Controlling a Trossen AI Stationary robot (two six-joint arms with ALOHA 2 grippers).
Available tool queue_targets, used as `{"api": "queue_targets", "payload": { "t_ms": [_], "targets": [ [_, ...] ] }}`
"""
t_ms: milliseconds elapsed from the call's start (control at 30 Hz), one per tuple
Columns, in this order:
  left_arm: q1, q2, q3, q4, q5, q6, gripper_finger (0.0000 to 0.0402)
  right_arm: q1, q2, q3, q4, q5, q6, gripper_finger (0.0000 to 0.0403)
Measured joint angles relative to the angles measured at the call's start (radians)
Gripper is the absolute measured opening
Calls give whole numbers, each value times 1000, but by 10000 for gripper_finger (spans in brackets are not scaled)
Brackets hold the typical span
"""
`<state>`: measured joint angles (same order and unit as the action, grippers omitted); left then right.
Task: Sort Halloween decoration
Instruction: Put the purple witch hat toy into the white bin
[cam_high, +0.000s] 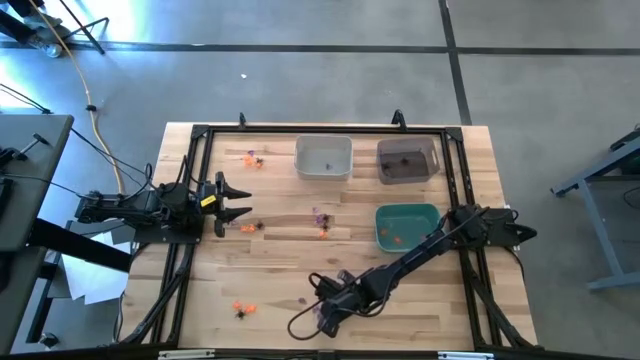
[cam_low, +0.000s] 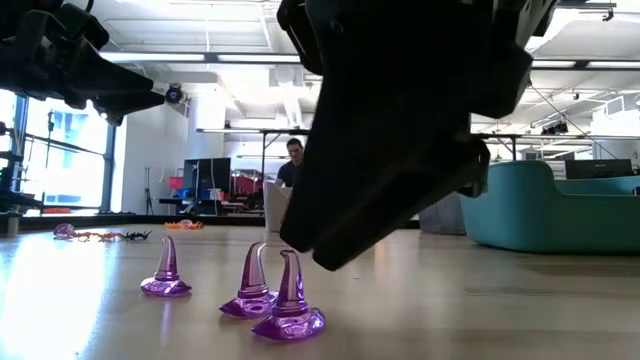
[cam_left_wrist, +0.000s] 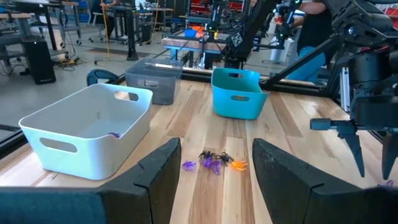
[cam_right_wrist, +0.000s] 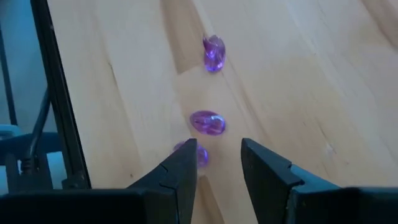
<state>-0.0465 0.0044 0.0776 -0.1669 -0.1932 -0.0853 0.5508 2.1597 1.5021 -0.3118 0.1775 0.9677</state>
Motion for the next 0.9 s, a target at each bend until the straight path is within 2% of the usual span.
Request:
{"api": "queue_targets", "payload": {
  "t_ms": [400,900],
  "targets": [
    [0,0,0,0,0,0,186,-2,0,2,69,24,-33,121],
    [0,0,0,0,0,0,186,-31,55,3,125,5,-31,121]
  ]
}}
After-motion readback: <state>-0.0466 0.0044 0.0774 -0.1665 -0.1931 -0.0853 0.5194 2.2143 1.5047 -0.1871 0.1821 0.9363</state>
